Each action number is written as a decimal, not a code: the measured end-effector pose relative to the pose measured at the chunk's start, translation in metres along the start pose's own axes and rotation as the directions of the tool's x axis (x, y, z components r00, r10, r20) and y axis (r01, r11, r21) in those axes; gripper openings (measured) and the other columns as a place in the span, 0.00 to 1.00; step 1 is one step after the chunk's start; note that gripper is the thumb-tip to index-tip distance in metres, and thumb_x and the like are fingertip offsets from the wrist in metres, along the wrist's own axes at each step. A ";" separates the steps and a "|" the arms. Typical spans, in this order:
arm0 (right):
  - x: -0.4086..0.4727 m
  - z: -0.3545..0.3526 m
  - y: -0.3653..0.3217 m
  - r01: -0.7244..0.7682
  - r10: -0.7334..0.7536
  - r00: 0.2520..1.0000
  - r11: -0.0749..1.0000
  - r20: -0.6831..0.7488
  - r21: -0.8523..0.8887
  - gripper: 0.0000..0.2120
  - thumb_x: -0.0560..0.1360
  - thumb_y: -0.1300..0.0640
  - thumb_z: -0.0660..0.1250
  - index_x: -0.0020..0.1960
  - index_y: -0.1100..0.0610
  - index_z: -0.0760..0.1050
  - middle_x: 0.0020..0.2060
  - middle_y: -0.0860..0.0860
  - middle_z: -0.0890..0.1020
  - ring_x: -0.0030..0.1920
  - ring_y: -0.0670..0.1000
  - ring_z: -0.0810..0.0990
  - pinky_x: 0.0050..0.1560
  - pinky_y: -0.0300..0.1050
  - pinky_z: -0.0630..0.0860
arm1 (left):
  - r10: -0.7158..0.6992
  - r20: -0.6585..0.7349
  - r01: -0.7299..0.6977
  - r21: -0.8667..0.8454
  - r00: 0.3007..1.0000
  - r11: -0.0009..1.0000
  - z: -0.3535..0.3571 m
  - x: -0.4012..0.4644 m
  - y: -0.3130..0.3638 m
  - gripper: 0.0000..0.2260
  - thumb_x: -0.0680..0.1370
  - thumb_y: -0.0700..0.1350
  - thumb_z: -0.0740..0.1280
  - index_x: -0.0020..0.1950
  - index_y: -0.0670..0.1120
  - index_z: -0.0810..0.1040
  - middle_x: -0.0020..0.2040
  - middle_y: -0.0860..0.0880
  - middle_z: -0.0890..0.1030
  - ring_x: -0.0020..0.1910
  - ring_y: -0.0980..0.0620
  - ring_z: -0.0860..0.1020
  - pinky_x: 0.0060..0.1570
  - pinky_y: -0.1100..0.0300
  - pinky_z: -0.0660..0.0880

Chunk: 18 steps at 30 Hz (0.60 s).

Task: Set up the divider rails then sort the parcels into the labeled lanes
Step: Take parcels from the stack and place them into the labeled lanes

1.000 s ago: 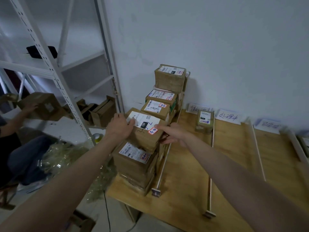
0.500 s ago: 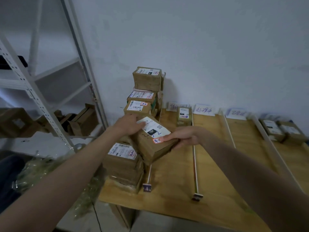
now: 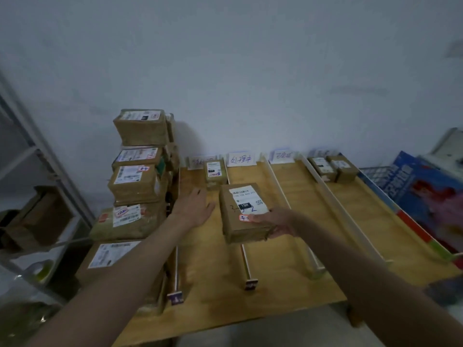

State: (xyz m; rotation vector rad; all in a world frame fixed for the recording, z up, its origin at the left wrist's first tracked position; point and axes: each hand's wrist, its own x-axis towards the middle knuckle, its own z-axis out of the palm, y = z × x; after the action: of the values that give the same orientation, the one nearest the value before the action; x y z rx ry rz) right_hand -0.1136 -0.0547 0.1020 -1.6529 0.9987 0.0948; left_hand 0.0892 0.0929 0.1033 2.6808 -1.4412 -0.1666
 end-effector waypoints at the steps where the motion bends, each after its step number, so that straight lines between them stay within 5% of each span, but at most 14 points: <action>1: -0.002 -0.006 0.008 -0.003 0.003 0.999 1.000 -0.037 0.015 0.24 0.72 0.47 0.75 0.62 0.58 0.77 0.54 0.56 0.84 0.52 0.55 0.83 0.55 0.50 0.81 | 0.012 -0.001 -0.012 0.033 1.000 0.999 0.004 0.003 0.009 0.24 0.83 0.58 0.53 0.73 0.45 0.67 0.70 0.44 0.70 0.66 0.44 0.72 0.62 0.49 0.71; 6: -0.015 -0.034 0.043 -0.005 0.022 0.985 0.995 -0.170 0.099 0.15 0.73 0.48 0.74 0.53 0.55 0.76 0.46 0.52 0.82 0.46 0.51 0.81 0.56 0.51 0.80 | 0.104 0.030 -0.107 0.126 0.994 0.986 0.017 0.016 0.054 0.24 0.82 0.59 0.53 0.72 0.45 0.68 0.69 0.44 0.72 0.67 0.44 0.71 0.65 0.49 0.68; 10: -0.025 -0.060 0.067 -0.040 0.076 0.965 0.989 -0.252 0.143 0.22 0.71 0.46 0.76 0.57 0.57 0.74 0.54 0.54 0.81 0.56 0.55 0.81 0.60 0.54 0.79 | 0.169 0.048 -0.174 0.154 0.985 0.973 0.025 0.021 0.093 0.24 0.82 0.59 0.54 0.72 0.45 0.69 0.69 0.45 0.71 0.67 0.44 0.71 0.66 0.48 0.68; 15: -0.037 -0.099 0.101 -0.062 0.114 0.949 0.981 -0.293 0.182 0.16 0.71 0.47 0.76 0.50 0.54 0.74 0.48 0.51 0.80 0.51 0.52 0.80 0.59 0.51 0.79 | 0.217 0.076 -0.227 0.172 0.973 0.959 0.037 0.029 0.145 0.26 0.83 0.59 0.53 0.74 0.45 0.66 0.71 0.45 0.69 0.69 0.44 0.69 0.68 0.48 0.67; 18: -0.044 -0.126 0.127 -0.080 0.128 0.946 0.983 -0.298 0.168 0.20 0.70 0.46 0.76 0.56 0.55 0.76 0.53 0.52 0.81 0.54 0.53 0.81 0.59 0.51 0.79 | 0.229 0.091 -0.243 0.197 0.969 0.950 0.047 0.032 0.183 0.26 0.82 0.60 0.52 0.74 0.45 0.66 0.70 0.45 0.70 0.68 0.44 0.70 0.67 0.48 0.67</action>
State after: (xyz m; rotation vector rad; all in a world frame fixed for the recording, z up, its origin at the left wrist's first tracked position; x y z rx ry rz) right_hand -0.2767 -0.1352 0.0732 -1.4994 1.2974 -0.1723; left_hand -0.0508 -0.0356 0.0793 2.6483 -1.8828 -0.0932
